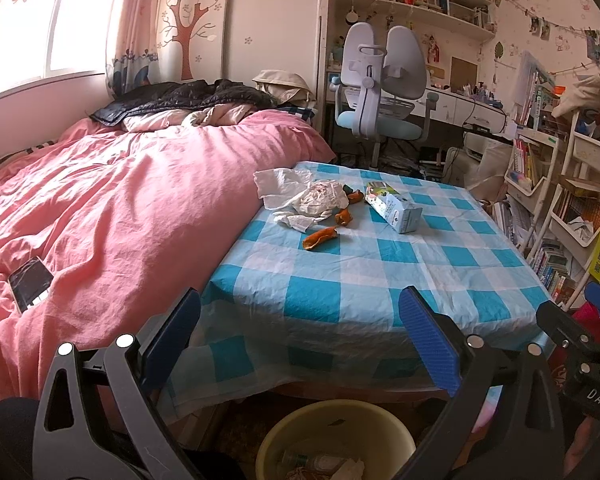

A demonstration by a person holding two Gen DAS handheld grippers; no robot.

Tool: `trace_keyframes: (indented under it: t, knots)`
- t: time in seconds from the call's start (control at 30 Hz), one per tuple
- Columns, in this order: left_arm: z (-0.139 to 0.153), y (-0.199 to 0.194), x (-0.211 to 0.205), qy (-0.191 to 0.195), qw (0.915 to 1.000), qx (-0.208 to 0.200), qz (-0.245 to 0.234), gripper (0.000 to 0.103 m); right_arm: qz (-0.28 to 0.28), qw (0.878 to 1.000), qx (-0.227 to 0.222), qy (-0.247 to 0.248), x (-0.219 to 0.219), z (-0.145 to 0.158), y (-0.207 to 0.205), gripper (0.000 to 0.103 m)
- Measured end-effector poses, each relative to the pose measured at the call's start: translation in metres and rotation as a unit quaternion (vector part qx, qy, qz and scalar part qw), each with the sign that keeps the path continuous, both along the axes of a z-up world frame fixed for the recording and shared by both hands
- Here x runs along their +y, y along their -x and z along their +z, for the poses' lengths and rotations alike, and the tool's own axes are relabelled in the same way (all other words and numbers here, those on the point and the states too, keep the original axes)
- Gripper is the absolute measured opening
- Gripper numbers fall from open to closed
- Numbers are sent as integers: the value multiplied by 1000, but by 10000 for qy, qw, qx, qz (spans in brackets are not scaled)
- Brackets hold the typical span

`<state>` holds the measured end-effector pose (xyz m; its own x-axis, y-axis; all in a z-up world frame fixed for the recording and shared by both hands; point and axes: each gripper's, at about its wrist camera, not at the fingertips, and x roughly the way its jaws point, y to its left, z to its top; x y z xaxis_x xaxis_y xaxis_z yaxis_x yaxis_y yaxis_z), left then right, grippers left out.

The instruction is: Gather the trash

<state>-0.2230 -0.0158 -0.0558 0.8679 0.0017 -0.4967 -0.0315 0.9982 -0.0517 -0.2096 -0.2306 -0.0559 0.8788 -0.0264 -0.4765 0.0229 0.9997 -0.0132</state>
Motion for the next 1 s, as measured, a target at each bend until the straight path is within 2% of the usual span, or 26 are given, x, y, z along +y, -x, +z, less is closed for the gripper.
trace_keyframes:
  t: [0.4,0.73,0.83,1.0]
  knots:
    - [6,-10,-10,11,9999,13,-119,96,54,10000,-20,-80,3,2,-4,96]
    - [12,-50,-4,114,9998,103,-106,96,188,9998,-51,-96,0,16,-44,96]
    - [14,-72,2,71,9997,236,-77,96,236,9997,-12,-75,-1,18,-59,96]
    - [9,-110,19,394,9966,708,-133,96,341,9991,220,-124,-1,14,-86,96]
